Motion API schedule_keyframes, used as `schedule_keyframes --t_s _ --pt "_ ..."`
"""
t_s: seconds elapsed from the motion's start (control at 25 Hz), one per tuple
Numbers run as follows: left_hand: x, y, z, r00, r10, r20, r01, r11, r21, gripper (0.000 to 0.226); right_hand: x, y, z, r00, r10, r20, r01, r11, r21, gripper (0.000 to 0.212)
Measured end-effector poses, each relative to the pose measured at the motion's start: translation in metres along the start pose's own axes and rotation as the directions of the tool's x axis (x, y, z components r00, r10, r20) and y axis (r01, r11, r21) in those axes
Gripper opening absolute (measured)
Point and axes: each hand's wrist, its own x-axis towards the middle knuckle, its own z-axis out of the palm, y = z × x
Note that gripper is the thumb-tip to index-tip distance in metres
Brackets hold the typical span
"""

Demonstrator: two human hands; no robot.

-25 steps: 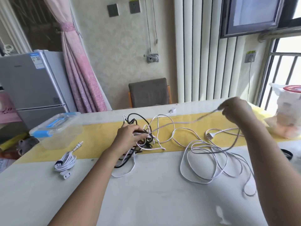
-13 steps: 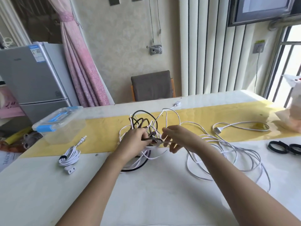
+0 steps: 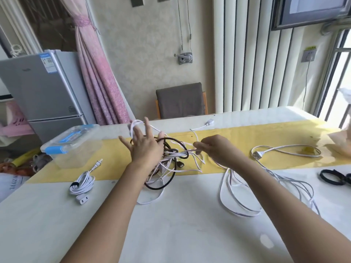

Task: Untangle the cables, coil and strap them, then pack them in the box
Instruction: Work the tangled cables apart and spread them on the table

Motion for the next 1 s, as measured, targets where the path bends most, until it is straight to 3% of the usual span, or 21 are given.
schedule_keyframes --t_s 0.08,0.12,0.2,0.32,0.4,0.44,0.52,0.6,0.64,0.72,0.8,0.88,1.0 --pt "0.019 -0.011 -0.001 0.973 -0.115 -0.199 0.100 0.991 -0.087 0.072 0.006 -0.008 -0.021 0.994 -0.078 -0.076 0.079 0.997 0.004 0.033" --pt "0.023 -0.017 -0.002 0.962 -0.177 -0.209 0.152 0.980 -0.132 0.071 0.008 -0.007 -0.033 0.986 -0.106 -0.126 0.106 0.994 -0.004 0.033" --pt "0.026 -0.033 0.001 0.953 -0.263 -0.150 0.250 0.963 -0.104 0.055 0.011 0.004 -0.056 0.960 -0.086 -0.267 0.075 0.996 -0.052 0.033" --pt "0.020 -0.057 0.003 0.980 -0.196 -0.021 0.191 0.973 -0.130 0.042 0.013 0.037 -0.073 0.901 0.044 -0.431 -0.120 0.981 -0.153 0.030" --pt "0.014 -0.060 -0.002 0.991 -0.079 0.105 0.108 0.944 -0.312 0.056 0.013 0.052 -0.068 0.924 0.144 -0.355 -0.235 0.945 -0.229 0.028" --pt "0.009 -0.054 -0.007 0.994 -0.034 0.103 0.068 0.935 -0.348 0.061 0.014 0.054 -0.061 0.950 0.175 -0.259 -0.248 0.927 -0.281 0.027" --pt "-0.002 -0.038 -0.013 0.989 0.008 -0.148 -0.050 0.958 -0.281 0.059 0.015 0.050 -0.042 0.981 0.184 -0.058 -0.193 0.906 -0.376 0.018" --pt "-0.015 -0.020 -0.014 0.903 0.136 -0.408 -0.234 0.951 -0.201 0.044 0.016 0.039 -0.018 0.998 0.055 0.022 -0.044 0.937 -0.347 0.030" --pt "-0.023 -0.013 -0.012 0.901 0.206 -0.380 -0.307 0.924 -0.227 0.036 0.016 0.032 -0.005 0.999 -0.028 0.020 0.033 0.957 -0.288 0.039" --pt "-0.043 -0.002 0.007 0.940 0.310 -0.142 -0.338 0.904 -0.262 0.031 0.018 0.018 0.015 0.981 -0.191 -0.045 0.177 0.961 -0.211 0.041" --pt "-0.058 -0.003 0.042 0.909 0.414 -0.037 -0.416 0.907 -0.063 0.027 0.022 0.010 0.028 0.960 -0.271 -0.072 0.251 0.945 -0.210 0.028" --pt "-0.064 -0.011 0.068 0.857 0.510 0.070 -0.513 0.857 0.051 0.027 0.025 0.004 0.036 0.974 -0.222 0.041 0.226 0.960 -0.165 0.018" --pt "-0.057 -0.027 0.080 0.758 0.636 0.146 -0.642 0.767 -0.007 0.047 0.032 -0.005 0.047 0.984 -0.087 0.156 0.098 0.993 -0.067 0.033"
